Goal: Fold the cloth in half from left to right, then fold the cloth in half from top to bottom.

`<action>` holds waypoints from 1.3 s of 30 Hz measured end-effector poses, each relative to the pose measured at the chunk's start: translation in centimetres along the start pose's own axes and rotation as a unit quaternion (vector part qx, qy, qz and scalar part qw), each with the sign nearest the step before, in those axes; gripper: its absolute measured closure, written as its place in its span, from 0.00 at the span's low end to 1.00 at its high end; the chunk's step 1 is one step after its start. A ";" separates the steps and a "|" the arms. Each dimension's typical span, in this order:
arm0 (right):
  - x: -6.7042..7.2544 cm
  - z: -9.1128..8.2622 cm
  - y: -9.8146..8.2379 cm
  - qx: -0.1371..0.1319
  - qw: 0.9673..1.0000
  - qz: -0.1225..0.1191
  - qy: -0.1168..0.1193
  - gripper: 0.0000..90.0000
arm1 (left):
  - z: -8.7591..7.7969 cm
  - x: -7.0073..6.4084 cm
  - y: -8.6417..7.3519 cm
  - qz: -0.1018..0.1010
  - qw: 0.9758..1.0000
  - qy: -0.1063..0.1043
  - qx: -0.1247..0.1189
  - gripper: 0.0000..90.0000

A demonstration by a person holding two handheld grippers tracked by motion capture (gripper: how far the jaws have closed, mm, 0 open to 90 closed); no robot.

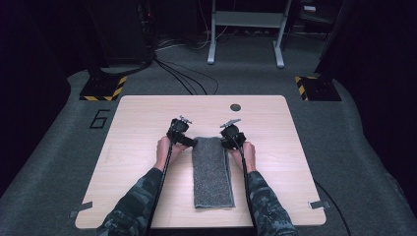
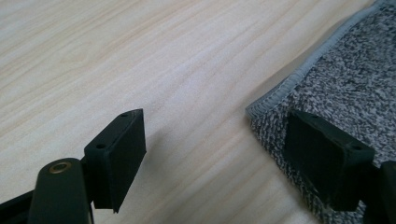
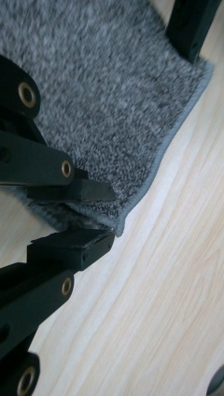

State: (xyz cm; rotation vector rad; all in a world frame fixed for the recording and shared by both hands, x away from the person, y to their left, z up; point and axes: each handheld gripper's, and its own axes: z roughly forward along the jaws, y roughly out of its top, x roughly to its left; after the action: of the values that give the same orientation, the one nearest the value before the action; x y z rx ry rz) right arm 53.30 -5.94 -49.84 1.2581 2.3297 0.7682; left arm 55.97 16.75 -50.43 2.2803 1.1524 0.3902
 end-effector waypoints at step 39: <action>-1.9 -0.4 -0.6 -0.035 0.997 0.028 0.059 0.97 | -1.4 -1.9 -0.3 0.049 0.996 -0.045 -0.052 0.96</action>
State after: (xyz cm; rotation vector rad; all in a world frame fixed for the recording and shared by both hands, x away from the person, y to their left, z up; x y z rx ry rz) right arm 53.69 -7.94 -49.79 1.2852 2.3450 0.9592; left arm 54.00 15.86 -49.46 2.2440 0.9566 0.3720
